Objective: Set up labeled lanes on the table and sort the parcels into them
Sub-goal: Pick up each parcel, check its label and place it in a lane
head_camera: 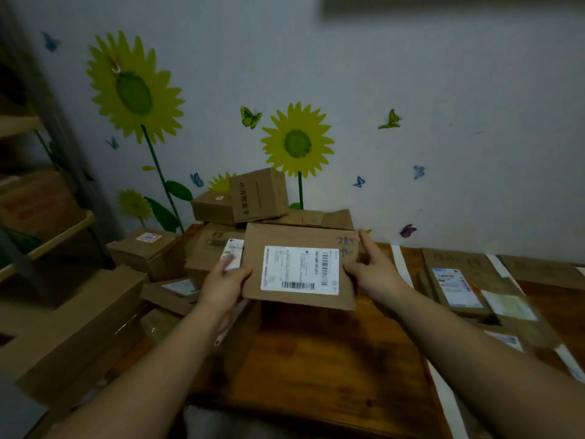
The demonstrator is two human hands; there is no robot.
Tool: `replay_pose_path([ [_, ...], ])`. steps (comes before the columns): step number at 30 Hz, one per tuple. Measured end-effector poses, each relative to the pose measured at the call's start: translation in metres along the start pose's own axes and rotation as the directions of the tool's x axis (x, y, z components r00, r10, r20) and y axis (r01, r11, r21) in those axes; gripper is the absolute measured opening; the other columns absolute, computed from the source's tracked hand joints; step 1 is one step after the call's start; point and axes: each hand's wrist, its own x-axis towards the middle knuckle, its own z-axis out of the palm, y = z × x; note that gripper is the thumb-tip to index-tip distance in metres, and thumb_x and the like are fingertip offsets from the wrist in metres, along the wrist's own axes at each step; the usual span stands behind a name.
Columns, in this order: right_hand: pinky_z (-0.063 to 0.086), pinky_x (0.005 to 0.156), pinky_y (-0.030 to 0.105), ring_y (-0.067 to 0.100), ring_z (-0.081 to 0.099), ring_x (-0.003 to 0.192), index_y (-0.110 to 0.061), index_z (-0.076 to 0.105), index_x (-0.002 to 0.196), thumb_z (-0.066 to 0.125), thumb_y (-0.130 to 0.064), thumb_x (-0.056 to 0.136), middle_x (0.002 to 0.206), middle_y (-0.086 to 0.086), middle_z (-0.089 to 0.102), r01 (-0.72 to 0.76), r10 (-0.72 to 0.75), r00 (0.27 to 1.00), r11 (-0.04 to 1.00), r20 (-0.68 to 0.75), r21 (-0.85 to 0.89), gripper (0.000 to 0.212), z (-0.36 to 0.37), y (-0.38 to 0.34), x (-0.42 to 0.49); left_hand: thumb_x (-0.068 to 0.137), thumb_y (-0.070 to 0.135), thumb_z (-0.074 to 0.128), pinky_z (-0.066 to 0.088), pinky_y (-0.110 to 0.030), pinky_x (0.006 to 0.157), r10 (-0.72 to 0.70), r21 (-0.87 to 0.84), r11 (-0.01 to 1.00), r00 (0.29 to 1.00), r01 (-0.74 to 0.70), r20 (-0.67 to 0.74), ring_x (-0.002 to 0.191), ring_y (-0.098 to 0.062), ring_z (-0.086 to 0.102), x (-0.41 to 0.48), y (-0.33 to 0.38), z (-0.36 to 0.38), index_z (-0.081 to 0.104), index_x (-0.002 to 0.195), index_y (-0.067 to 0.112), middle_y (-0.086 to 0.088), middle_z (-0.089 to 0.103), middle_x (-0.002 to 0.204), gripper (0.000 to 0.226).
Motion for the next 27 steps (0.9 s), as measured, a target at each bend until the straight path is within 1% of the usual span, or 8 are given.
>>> replay_pose_path([
  [3, 0.055, 0.073, 0.027, 0.010, 0.063, 0.090, -0.019, 0.029, 0.147, 0.059, -0.014, 0.093, 0.112, -0.008, 0.059, 0.068, -0.071, 0.990, 0.997, -0.122, -0.034, 0.061, -0.019, -0.007, -0.001, 0.093, 0.009, 0.055, 0.054, -0.034, 0.070, -0.047, 0.043, 0.998, 0.996, 0.043, 0.078, 0.089, -0.022, 0.066, -0.009, -0.001, 0.022, 0.046, 0.136, 0.011, -0.011, 0.066, 0.109, 0.044],
  [7, 0.054, 0.064, 0.026, 0.016, 0.062, 0.101, -0.035, 0.025, 0.147, 0.061, -0.008, 0.090, 0.123, -0.006, 0.057, 0.057, -0.057, 0.998, 0.988, 0.004, -0.140, 0.073, -0.046, -0.003, -0.004, 0.093, 0.006, 0.054, 0.051, -0.033, 0.062, -0.061, -0.030, 0.997, 0.993, 0.064, 0.098, 0.087, -0.022, 0.064, -0.024, -0.009, 0.057, 0.041, 0.131, 0.009, -0.009, 0.064, 0.100, 0.040],
  [12, 0.055, 0.066, 0.023, 0.015, 0.063, 0.098, -0.031, 0.033, 0.147, 0.057, 0.004, 0.088, 0.117, -0.001, 0.061, 0.025, -0.015, 0.997, 0.991, 0.076, -0.133, 0.072, -0.089, -0.006, -0.007, 0.085, 0.016, 0.066, 0.052, -0.044, 0.085, 0.020, 0.127, 0.991, 0.995, -0.032, 0.094, 0.102, -0.024, 0.060, -0.028, -0.012, 0.070, 0.032, 0.141, 0.029, -0.006, 0.057, 0.123, 0.066],
  [16, 0.055, 0.075, 0.022, 0.013, 0.060, 0.099, -0.024, 0.032, 0.146, 0.062, -0.001, 0.088, 0.111, -0.007, 0.054, 0.081, -0.084, 0.996, 0.992, -0.027, -0.099, 0.070, -0.097, -0.005, -0.017, 0.092, 0.016, 0.057, 0.051, -0.029, 0.072, -0.020, 0.422, 0.900, 0.957, -0.109, 0.289, 0.095, -0.015, 0.062, -0.046, -0.014, 0.086, 0.045, 0.137, 0.019, 0.002, 0.061, 0.108, 0.047],
  [19, 0.047, 0.085, 0.028, 0.014, 0.050, 0.107, -0.018, 0.032, 0.142, 0.067, -0.009, 0.087, 0.124, 0.000, 0.047, 0.066, -0.068, 0.971, 0.998, -0.230, -0.017, 0.066, -0.096, -0.006, -0.028, 0.093, 0.011, 0.055, 0.052, -0.031, 0.075, -0.014, 0.319, 0.943, 0.947, -0.094, 0.320, 0.098, -0.019, 0.063, -0.056, -0.019, 0.099, 0.045, 0.129, 0.016, -0.001, 0.064, 0.107, 0.038],
  [23, 0.056, 0.078, 0.024, 0.002, 0.063, 0.088, -0.029, 0.034, 0.142, 0.059, -0.011, 0.092, 0.114, -0.013, 0.058, 0.085, -0.092, 0.995, 0.987, -0.044, -0.133, 0.059, -0.085, 0.002, -0.055, 0.094, 0.007, 0.052, 0.051, -0.038, 0.086, 0.005, 0.158, 0.985, 0.928, -0.069, 0.372, 0.100, -0.018, 0.061, -0.061, -0.015, 0.114, 0.037, 0.132, 0.013, 0.000, 0.064, 0.109, 0.041],
  [25, 0.056, 0.071, 0.017, -0.005, 0.063, 0.086, -0.032, 0.035, 0.141, 0.058, -0.008, 0.093, 0.111, -0.014, 0.060, 0.123, -0.133, 0.988, 0.985, -0.078, -0.118, 0.058, -0.084, 0.003, -0.064, 0.094, 0.007, 0.051, 0.051, -0.040, 0.090, 0.014, 0.161, 0.983, 0.907, -0.090, 0.421, 0.105, -0.020, 0.060, -0.060, -0.009, 0.115, 0.036, 0.137, 0.012, -0.002, 0.063, 0.116, 0.045],
  [27, 0.055, 0.072, 0.015, -0.002, 0.061, 0.097, -0.034, 0.034, 0.142, 0.056, -0.008, 0.093, 0.116, -0.012, 0.059, 0.147, -0.162, 0.978, 0.982, -0.131, -0.122, 0.060, -0.085, -0.003, -0.071, 0.094, 0.005, 0.049, 0.054, -0.031, 0.078, 0.045, 0.197, 0.968, 0.884, -0.153, 0.465, 0.100, -0.016, 0.061, -0.062, -0.001, 0.113, 0.040, 0.137, 0.015, 0.000, 0.062, 0.115, 0.045],
])
